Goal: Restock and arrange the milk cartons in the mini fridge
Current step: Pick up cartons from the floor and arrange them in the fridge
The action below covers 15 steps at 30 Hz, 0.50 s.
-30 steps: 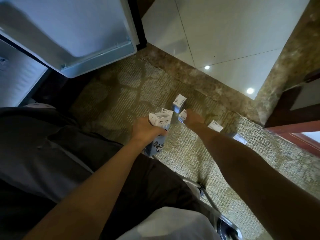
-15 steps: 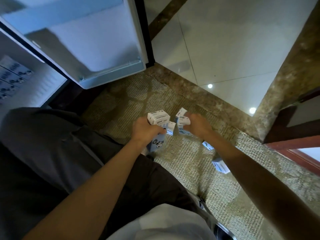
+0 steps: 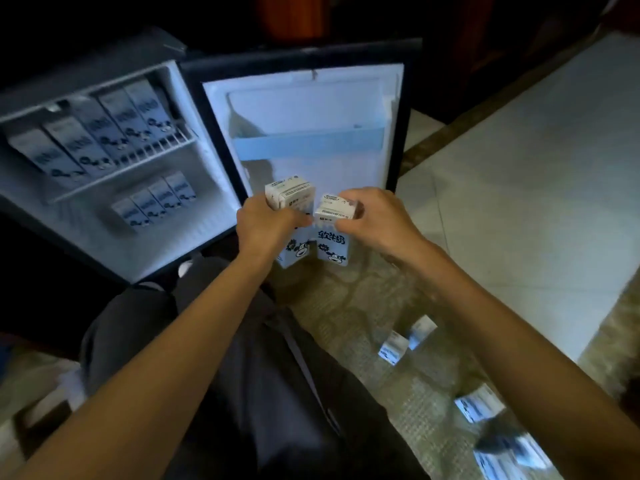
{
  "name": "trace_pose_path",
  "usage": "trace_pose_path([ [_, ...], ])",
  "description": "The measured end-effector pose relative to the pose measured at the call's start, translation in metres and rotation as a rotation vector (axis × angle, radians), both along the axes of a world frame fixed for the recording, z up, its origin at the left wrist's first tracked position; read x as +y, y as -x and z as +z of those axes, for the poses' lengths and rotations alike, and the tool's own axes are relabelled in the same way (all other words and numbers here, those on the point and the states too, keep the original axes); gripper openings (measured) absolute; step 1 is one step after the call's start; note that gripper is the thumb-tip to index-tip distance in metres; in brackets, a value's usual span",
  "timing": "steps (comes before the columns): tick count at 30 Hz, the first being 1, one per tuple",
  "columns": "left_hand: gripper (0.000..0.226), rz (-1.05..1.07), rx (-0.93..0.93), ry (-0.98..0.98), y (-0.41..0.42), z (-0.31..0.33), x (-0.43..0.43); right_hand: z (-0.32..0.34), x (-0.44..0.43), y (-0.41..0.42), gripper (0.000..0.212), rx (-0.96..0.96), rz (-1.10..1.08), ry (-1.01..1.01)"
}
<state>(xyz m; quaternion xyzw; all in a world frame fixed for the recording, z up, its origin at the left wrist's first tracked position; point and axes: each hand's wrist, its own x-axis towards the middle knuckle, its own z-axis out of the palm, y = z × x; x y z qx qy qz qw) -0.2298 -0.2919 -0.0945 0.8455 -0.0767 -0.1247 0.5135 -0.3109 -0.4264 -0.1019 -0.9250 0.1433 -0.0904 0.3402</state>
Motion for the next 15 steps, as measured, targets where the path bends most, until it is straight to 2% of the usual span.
trace_pose_path([
  [6, 0.018, 0.154, -0.066, 0.011, -0.066, 0.037, 0.058, 0.042, 0.045, -0.089, 0.02, -0.048, 0.093, 0.026],
  [9, 0.025, 0.223, -0.063, 0.024, -0.094, 0.047, 0.084, 0.057, 0.067, -0.13, 0.02, -0.06, 0.165, 0.029],
  [15, 0.018, 0.338, -0.048, 0.024, -0.153, 0.045, 0.127, 0.062, 0.111, -0.211, 0.012, -0.074, 0.322, 0.054],
])
